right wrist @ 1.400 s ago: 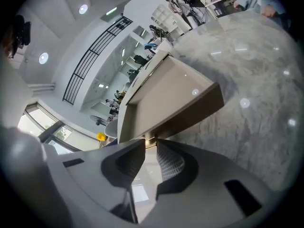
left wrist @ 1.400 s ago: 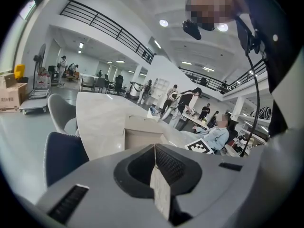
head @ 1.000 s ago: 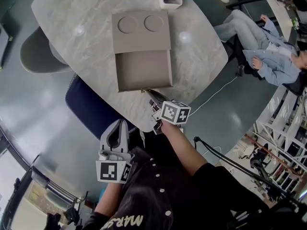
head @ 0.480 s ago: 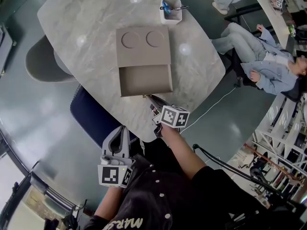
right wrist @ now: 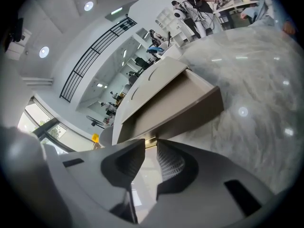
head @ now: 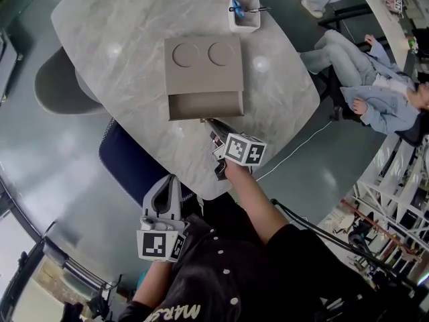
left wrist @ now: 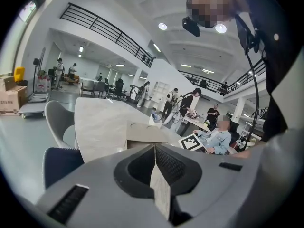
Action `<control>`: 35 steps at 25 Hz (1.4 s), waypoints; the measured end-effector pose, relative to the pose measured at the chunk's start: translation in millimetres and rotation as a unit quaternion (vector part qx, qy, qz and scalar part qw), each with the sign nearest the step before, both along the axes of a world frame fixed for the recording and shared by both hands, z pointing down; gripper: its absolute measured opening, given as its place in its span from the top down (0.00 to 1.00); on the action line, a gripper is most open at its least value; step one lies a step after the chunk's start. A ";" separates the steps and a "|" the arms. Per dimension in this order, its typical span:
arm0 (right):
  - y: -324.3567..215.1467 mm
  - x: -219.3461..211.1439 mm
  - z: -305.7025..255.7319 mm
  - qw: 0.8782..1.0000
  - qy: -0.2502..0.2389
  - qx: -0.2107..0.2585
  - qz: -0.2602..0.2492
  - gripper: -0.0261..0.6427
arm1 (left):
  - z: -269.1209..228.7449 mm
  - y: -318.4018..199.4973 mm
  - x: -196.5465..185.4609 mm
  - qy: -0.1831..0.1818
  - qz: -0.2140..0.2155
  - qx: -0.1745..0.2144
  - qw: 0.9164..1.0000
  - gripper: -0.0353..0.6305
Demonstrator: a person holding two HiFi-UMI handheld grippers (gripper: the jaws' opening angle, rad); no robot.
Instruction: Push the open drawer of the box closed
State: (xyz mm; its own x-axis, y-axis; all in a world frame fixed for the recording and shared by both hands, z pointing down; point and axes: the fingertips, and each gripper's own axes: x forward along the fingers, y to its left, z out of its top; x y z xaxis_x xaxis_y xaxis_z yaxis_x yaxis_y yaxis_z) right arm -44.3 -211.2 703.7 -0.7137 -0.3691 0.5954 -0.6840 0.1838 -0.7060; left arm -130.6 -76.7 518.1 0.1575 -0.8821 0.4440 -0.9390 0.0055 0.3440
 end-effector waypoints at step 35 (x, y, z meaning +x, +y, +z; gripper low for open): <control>-76.7 -27.7 6.5 1.000 -0.004 0.029 0.003 0.84 | 15.5 -15.8 -5.9 0.000 -0.005 -0.019 1.000 0.92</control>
State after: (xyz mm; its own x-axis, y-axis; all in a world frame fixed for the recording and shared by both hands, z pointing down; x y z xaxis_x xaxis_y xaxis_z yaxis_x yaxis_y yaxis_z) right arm -72.0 -287.9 710.3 -0.7162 -0.4077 0.5664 -0.6792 0.2203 -0.7001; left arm -136.5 -92.6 533.5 0.1483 -0.8666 0.4765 -0.9390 0.0277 0.3427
